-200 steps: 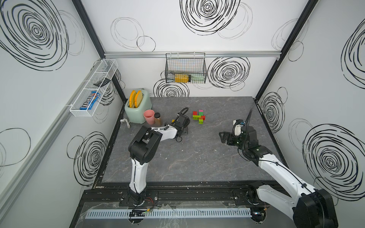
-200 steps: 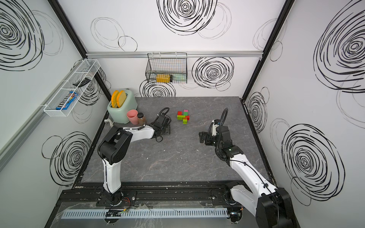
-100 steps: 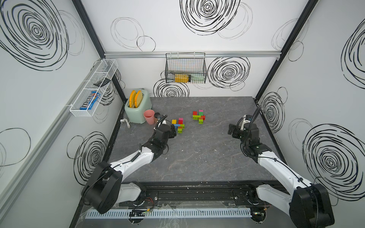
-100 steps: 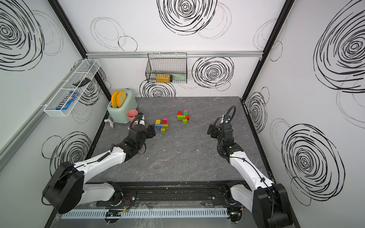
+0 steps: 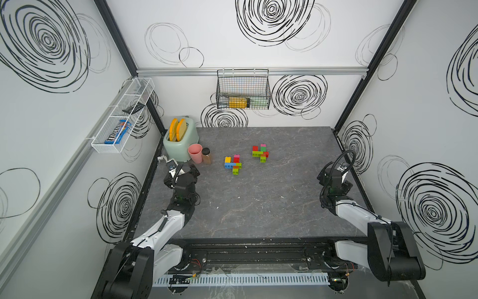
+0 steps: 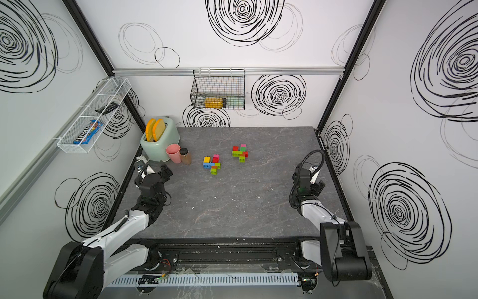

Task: Assemble the number 4 with lego
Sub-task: Reset both arms

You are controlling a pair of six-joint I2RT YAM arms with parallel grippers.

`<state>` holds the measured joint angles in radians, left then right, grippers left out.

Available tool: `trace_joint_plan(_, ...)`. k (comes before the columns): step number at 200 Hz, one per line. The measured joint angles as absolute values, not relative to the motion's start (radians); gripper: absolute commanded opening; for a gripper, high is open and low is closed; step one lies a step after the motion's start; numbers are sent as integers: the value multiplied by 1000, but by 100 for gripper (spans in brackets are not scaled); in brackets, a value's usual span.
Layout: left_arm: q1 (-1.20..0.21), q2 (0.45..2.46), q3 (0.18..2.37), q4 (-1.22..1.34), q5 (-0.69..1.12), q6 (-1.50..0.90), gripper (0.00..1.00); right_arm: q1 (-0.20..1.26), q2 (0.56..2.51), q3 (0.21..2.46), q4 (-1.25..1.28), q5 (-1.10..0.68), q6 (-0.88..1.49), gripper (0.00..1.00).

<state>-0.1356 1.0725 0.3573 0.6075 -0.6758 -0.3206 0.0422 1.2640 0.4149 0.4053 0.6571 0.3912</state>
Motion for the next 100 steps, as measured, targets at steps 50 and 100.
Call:
trace_joint_plan(50,20,1158,268,694,-517,-262,96,20,1348,349,625,530,274,98)
trace_joint_plan(100,153,1352,284,778,-123,-260,96,8,1424,287,913,233,144,97)
